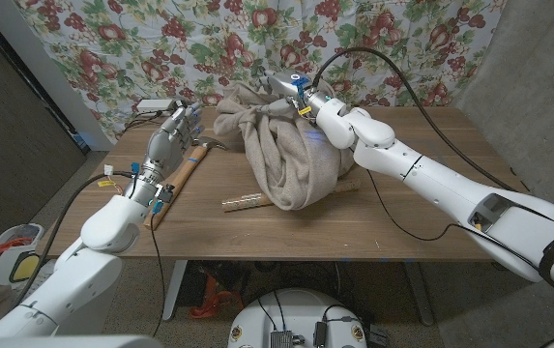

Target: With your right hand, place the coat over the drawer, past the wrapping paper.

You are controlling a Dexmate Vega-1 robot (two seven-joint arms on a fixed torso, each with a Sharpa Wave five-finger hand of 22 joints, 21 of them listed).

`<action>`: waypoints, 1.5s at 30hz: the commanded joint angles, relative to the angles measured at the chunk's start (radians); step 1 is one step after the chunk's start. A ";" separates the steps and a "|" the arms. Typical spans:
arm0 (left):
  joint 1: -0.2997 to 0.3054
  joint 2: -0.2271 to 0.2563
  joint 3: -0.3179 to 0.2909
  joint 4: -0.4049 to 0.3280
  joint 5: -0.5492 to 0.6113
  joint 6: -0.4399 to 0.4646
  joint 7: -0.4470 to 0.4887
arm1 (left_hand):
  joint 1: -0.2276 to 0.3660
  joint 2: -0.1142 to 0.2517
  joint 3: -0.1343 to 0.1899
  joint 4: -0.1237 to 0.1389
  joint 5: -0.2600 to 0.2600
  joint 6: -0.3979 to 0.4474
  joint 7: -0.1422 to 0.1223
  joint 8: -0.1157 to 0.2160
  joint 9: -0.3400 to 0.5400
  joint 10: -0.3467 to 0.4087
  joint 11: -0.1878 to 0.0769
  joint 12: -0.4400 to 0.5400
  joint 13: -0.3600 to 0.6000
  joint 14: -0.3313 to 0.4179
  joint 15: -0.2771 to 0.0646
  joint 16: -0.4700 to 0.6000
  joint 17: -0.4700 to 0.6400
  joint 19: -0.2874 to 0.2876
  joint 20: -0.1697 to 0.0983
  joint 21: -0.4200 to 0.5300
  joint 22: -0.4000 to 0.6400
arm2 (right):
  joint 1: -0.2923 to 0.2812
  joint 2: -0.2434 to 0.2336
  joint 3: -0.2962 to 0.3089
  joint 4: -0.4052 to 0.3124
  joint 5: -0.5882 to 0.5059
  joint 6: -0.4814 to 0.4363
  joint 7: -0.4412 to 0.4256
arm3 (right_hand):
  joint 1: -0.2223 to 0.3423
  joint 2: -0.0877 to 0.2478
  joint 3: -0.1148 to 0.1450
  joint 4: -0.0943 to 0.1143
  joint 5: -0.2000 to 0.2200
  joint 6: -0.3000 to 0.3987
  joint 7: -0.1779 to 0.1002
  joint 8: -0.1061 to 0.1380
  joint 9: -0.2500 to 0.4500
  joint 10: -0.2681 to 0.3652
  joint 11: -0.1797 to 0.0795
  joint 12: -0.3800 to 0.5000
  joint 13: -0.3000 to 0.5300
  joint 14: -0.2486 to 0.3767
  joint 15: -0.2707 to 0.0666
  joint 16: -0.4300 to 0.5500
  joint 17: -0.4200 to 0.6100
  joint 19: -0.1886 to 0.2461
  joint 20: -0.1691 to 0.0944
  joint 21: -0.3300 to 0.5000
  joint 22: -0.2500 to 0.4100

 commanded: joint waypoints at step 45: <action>-0.015 -0.002 0.007 -0.016 0.025 -0.004 0.001 | 0.000 0.004 0.001 -0.001 0.003 0.006 -0.003 0.001 0.003 0.007 0.002 0.005 0.001 -0.059 0.005 0.004 0.000 -0.002 0.005 0.001 0.003 | -0.127 -0.098 0.192 -0.206 0.039 -0.020 -0.124 | -0.381 0.006 -0.090 0.112 -0.169 -0.128 -0.021 -0.135 -0.112 -0.076 0.057 -0.367 -0.325 -0.336 0.122 0.008 -0.257 -0.210 0.251 -0.379 0.002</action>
